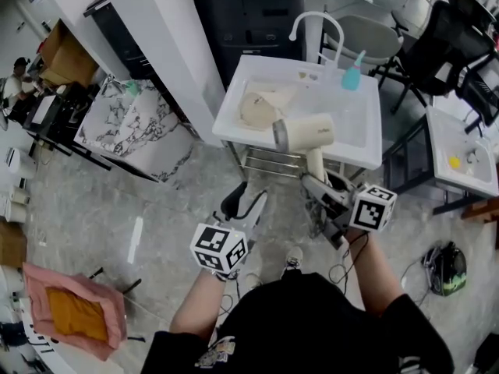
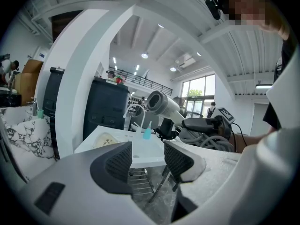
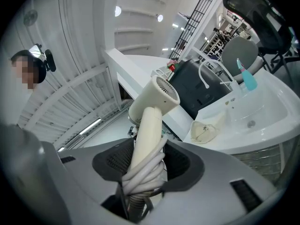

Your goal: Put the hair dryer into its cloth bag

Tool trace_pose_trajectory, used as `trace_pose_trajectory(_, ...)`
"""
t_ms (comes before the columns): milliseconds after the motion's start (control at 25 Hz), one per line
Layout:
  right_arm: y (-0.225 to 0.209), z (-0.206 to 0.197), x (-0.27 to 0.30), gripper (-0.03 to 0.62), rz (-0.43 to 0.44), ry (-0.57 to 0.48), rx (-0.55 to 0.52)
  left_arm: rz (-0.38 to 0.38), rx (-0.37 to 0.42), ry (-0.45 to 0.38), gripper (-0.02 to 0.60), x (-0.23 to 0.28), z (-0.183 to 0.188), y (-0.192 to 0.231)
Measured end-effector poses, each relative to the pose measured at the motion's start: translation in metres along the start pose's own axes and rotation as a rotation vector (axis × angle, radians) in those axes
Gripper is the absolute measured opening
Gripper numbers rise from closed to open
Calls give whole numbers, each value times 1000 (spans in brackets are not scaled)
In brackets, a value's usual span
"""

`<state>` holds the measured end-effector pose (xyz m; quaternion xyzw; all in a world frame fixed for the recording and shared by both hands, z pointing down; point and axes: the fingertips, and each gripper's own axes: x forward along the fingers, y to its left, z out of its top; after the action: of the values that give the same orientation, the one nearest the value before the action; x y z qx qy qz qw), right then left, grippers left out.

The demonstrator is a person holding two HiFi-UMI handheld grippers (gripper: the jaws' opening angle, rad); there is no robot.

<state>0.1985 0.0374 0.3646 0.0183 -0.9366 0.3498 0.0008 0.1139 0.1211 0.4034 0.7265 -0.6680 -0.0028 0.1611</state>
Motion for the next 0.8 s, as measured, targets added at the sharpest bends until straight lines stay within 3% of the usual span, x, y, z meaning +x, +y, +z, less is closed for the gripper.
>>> trace_pose_trajectory(320,-19,25,-2,195,37,14,-16,29,6,-22,204,29,12,-5)
trace_pose_trajectory(800,-44,41,7,195,16,10,29,21,25,-12,204,53,27,4)
